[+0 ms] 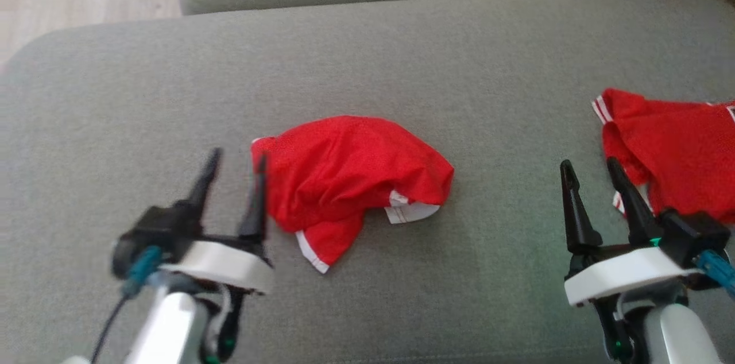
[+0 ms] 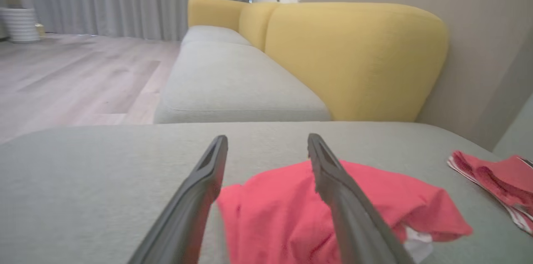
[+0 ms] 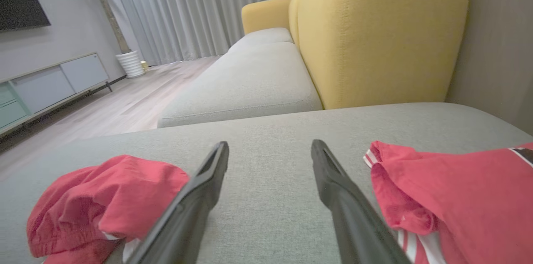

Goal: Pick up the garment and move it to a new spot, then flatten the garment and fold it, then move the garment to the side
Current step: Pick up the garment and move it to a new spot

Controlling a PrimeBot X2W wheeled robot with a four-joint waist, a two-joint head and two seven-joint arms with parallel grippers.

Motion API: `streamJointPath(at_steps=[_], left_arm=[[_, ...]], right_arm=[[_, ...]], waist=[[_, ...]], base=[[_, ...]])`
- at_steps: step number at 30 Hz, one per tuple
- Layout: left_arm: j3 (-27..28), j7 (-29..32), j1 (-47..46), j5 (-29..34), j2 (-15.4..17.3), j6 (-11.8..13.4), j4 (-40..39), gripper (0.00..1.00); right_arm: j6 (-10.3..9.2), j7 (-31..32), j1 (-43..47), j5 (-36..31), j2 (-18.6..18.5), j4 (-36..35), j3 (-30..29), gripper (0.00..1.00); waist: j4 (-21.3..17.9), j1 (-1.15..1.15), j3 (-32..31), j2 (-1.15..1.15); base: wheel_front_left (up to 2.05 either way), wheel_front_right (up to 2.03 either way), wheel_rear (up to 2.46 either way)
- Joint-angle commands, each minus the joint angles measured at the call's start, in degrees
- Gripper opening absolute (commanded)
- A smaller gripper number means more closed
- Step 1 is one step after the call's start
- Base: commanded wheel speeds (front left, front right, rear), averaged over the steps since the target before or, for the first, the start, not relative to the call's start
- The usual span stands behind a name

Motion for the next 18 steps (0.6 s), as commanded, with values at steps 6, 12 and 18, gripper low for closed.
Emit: streamJointPath(at_steps=[6,12,18], left_arm=[[6.8,-0.9,1.8,-0.9,3.5,2.2,-2.7,1.0],[7.2,-1.1,5.4,-1.1,4.4,2.1,-3.5,1.0],[5.4,-0.7,7.4,-0.7,4.7,1.5,-4.2,1.0]], right_arm=[[-0.05,1.0,0.6,-0.8,-0.3,-2.6,1.1,1.0],[-0.05,1.8,2.4,-0.8,-0.3,-3.0,1.1,1.0],[-0.05,2.5,4.1,-0.7,-0.3,-4.0,0.8,1.0]], waist=[[2.3,0.0,-2.6,0.0],[2.7,0.0,-4.6,0.0],[2.6,0.0,-5.4,0.0]], base=[[0.0,0.0,0.0],[0.0,0.0,0.0],[0.0,0.0,0.0]])
